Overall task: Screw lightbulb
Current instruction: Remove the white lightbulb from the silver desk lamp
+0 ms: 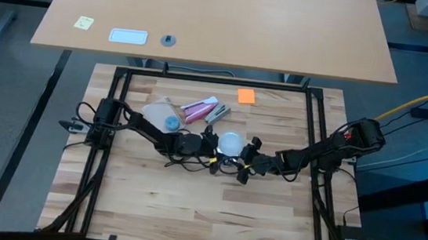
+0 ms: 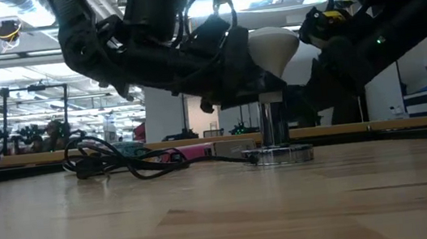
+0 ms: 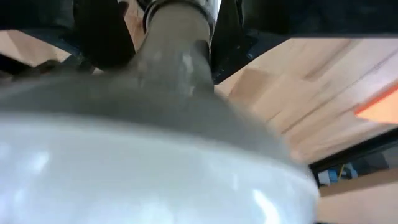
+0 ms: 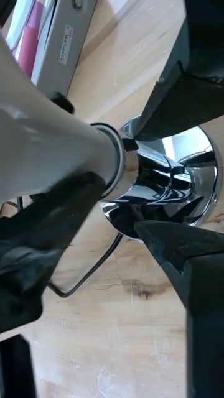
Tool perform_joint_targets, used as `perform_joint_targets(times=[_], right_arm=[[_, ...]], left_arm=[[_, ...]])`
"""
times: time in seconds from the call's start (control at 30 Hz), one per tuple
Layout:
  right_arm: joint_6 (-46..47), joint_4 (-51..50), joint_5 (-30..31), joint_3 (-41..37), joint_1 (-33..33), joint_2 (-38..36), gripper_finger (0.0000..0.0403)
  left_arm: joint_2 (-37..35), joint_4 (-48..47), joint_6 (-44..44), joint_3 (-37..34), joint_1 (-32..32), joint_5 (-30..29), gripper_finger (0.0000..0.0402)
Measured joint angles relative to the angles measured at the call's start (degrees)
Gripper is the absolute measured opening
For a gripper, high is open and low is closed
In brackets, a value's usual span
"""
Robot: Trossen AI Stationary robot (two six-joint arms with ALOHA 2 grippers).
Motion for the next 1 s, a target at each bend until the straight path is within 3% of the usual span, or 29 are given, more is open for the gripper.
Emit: perform_joint_targets(times=[0.2,0.43,0.77,1.0], right_arm=[[-2.11,-0.32,0.14,0.0,0.0,0.0,0.0225],[-2.92,-2.13,3.34,0.0,0.0,0.0,0.0225],[-2.85,-8.38,4.4,0.0,0.0,0.0,0.0225],[-1.29,-9.88,8.68,0.0,0.0,0.0,0.0225]], left_arm=[[0.0,-2.52,-0.11,0.02,-0.02,0.0,0.0189],[0.0,-2.37,-0.11,0.02,-0.13,-0.02,0.0132],[0.0,-2.68,-0.08,0.02,-1.04,-0.04,0.0133],[0.0,-2.73,0.76,0.02,-2.86,0.0,0.0134]])
